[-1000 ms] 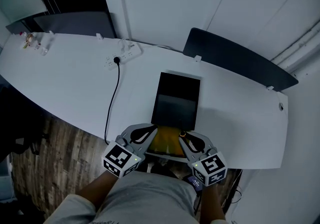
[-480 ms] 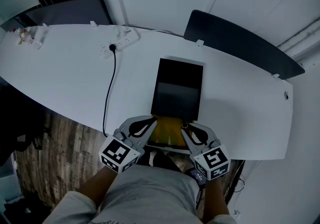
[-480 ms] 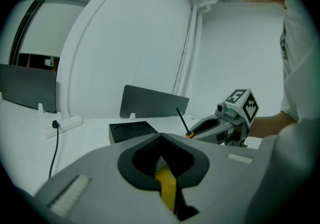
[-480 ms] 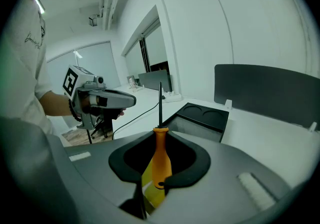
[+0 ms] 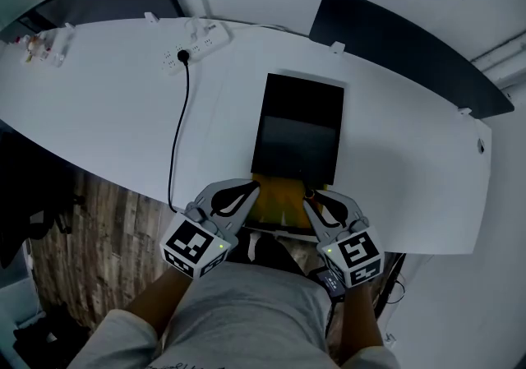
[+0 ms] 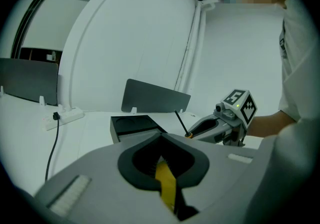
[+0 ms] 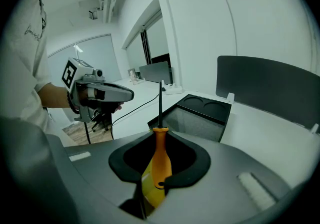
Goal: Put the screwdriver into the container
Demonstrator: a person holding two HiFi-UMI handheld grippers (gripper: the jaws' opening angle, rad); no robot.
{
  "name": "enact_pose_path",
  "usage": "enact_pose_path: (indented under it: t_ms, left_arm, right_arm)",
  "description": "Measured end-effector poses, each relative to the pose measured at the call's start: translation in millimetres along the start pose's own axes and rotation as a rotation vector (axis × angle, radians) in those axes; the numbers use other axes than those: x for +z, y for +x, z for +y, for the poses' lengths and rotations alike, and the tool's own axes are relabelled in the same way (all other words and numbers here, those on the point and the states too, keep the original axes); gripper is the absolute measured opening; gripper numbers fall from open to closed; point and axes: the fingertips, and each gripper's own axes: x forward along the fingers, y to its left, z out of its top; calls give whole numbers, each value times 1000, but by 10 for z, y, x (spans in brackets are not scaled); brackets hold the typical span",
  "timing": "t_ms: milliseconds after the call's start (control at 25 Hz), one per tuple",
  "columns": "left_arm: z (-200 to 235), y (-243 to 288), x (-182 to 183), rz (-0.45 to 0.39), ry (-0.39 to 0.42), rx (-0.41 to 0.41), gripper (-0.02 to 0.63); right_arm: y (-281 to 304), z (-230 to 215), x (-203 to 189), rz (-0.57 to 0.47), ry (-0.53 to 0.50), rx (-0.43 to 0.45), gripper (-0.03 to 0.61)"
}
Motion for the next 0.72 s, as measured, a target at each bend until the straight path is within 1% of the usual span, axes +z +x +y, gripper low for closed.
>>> enact_pose_path:
  t_ms: [200, 480, 720]
  left_arm:
    - [26, 15, -82, 15, -10, -1, 0]
    - [34, 46, -205, 33, -26, -9, 0]
    - [71, 29, -309, 46, -41, -5, 0]
  right_arm:
    - [99, 17, -70, 33, -21, 6, 87]
    - [254, 53, -279, 114, -74, 20, 87]
    - [377, 88, -462, 199, -145, 23, 87]
